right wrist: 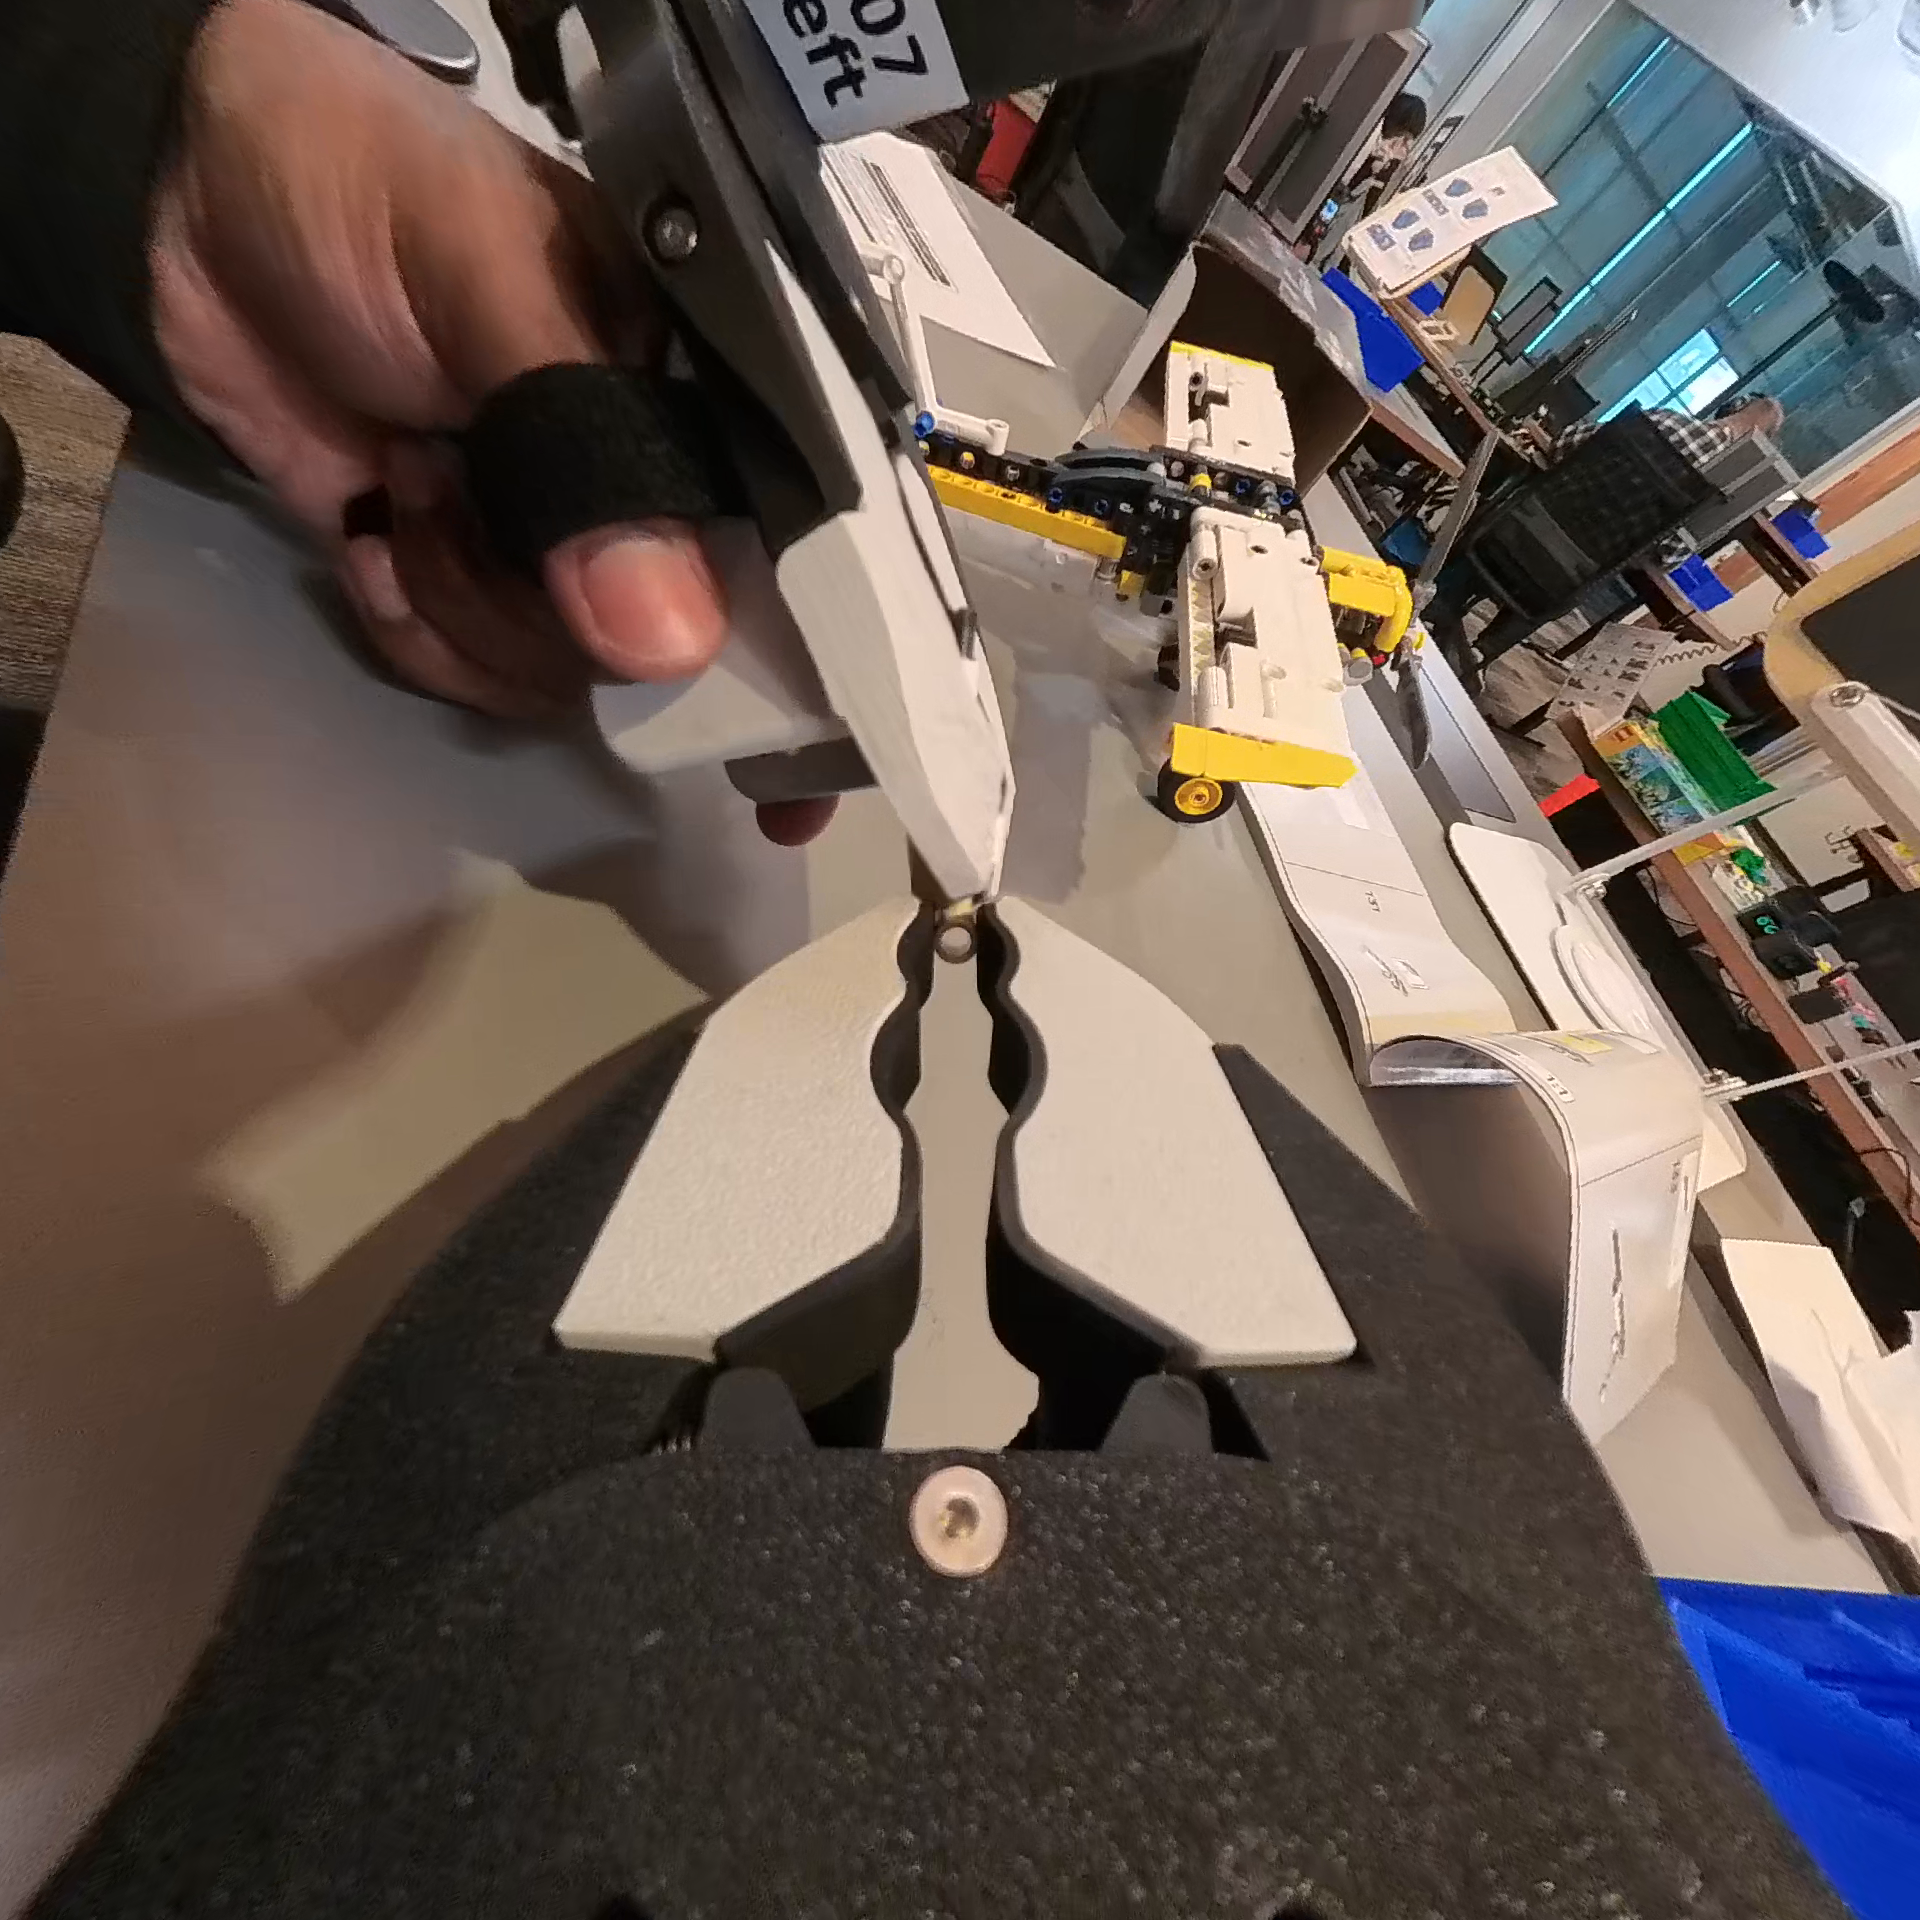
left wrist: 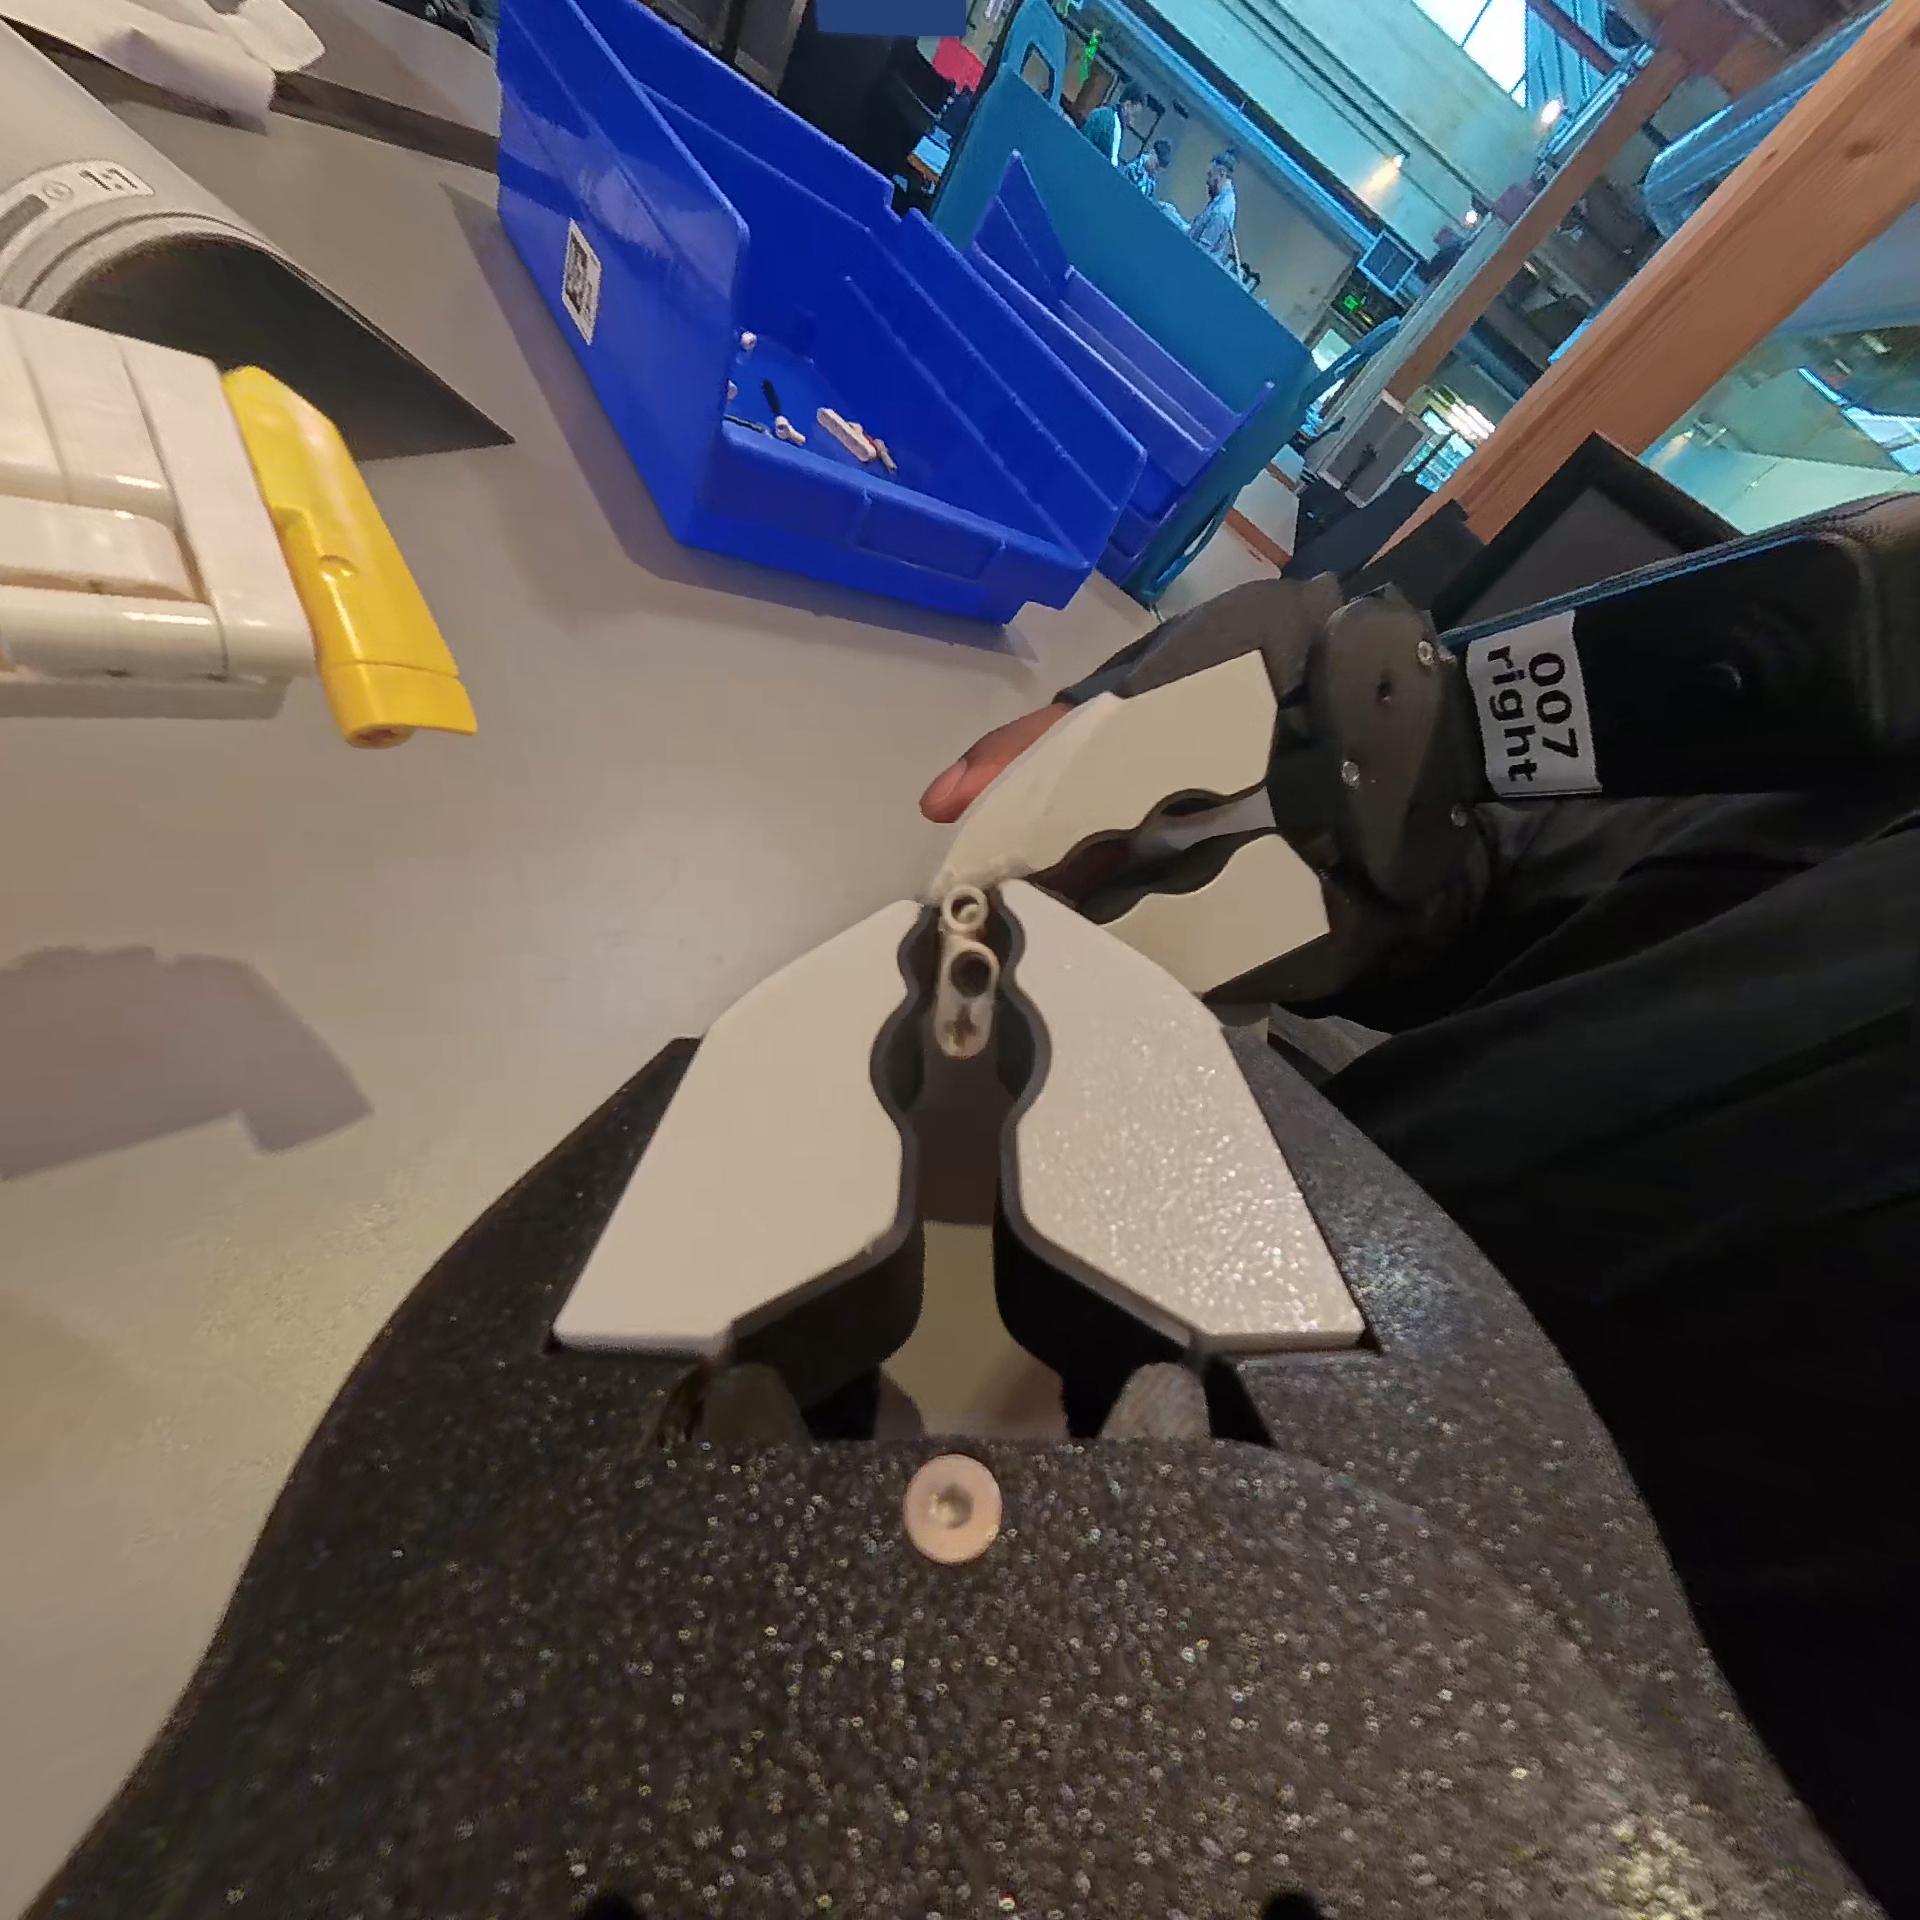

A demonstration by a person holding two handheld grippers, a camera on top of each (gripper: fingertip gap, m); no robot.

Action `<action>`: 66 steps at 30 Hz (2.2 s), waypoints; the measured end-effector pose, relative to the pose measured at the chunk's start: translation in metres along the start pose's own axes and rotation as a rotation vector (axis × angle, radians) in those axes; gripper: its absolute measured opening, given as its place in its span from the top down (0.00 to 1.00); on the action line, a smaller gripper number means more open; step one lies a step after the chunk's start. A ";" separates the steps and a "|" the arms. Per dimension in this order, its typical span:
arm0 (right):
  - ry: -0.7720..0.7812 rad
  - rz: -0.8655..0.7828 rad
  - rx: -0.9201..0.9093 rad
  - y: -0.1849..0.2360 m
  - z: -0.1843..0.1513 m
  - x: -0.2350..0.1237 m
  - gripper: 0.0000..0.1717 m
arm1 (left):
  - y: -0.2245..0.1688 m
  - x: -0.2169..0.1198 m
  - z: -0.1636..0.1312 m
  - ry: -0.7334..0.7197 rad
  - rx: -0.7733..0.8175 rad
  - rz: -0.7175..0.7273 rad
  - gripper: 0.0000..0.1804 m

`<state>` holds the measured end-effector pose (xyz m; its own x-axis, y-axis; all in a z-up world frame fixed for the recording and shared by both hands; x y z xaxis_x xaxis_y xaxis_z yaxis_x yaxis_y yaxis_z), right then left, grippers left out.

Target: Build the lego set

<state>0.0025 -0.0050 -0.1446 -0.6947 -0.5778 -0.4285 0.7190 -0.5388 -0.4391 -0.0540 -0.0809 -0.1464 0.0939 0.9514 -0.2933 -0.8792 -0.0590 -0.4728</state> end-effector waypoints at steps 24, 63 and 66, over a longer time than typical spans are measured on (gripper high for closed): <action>-0.141 0.055 0.069 -0.003 0.007 -0.011 0.96 | -0.001 -0.005 0.005 0.001 -0.123 -0.178 0.96; -0.245 0.190 0.230 0.000 0.007 -0.006 0.96 | -0.012 -0.010 0.013 -0.262 0.266 -0.175 0.96; -0.260 0.175 0.247 -0.001 0.007 -0.006 0.96 | -0.011 -0.008 0.013 -0.246 0.257 -0.169 0.96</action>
<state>0.0064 -0.0054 -0.1362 -0.5549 -0.7928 -0.2522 0.8319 -0.5311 -0.1607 -0.0515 -0.0842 -0.1279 0.1597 0.9871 -0.0070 -0.9521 0.1521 -0.2652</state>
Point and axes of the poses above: each gripper's, where its closed fingertips meet, x out along the fingers, z out of its top, y = z × x across the jaws, the point moved 6 cm from there along -x, back along the fingers, and after that the axes turned 10 degrees about z, right-handed, at the moved point
